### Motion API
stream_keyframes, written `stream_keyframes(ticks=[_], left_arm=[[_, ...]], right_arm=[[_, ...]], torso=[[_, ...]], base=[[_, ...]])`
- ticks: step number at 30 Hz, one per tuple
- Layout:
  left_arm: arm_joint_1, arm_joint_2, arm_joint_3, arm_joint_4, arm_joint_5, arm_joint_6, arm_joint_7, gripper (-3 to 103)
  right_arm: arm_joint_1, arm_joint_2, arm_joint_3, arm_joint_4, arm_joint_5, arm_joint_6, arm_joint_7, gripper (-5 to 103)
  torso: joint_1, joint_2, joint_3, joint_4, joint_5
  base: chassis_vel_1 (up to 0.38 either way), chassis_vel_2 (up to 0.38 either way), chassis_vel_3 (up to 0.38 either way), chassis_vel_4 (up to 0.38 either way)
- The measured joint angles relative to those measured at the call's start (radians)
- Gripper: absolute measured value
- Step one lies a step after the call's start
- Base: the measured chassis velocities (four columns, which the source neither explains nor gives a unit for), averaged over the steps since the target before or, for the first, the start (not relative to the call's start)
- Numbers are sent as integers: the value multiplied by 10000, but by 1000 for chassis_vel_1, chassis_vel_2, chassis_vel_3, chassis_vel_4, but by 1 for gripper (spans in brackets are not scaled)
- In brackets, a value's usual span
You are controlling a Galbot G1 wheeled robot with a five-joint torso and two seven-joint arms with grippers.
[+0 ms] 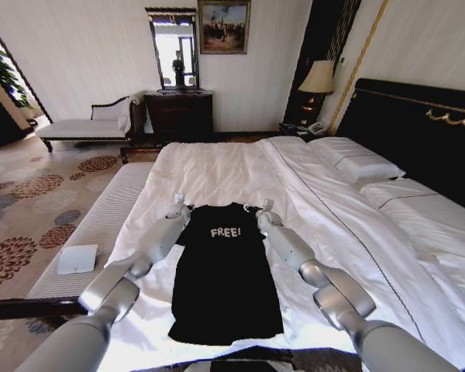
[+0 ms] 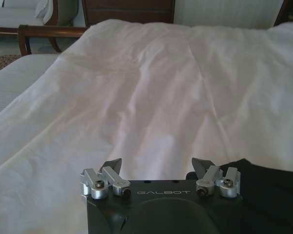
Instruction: Fold the clothes on the bed.
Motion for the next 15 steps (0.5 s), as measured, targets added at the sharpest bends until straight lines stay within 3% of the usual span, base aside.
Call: stream_keyframes(ticks=[1,4,7,8,9,15], left_arm=[[216,217,-46,-476,-173,-40,-84,84],[1607,1239,-468,-2430,-469,-270,-223,97],[2167,1491,-690,-3084,-473,-329,-224,99],[2894,1800,-1035,-3948,-477,-387,-229,100],[4971,2511,-2076,-5952,-130,-677,-140,100],[7880,2628,-3700,-7908,512,-1068,203,100]], right_arm=[[-242,-256,64,408,111,-40,64,81],[-1312,-1347,577,2216,469,-216,236,96],[-1618,-1611,795,2747,574,-262,298,99],[-1980,-1868,1043,3324,654,-302,350,99],[-3645,-2596,1864,5245,793,-348,459,100],[-6231,-2796,2926,7485,722,-357,538,100]], torso=[[-1,0,-1,-3,-1],[-2,0,-2,-14,-3],[-3,1,-2,-12,-6],[-3,1,-2,-8,-11],[-3,3,-4,-7,-10],[-6,4,-4,-9,-2]], base=[[0,0,0,0],[0,0,0,0],[0,0,0,0],[0,0,0,0],[0,0,0,0],[0,0,0,0]])
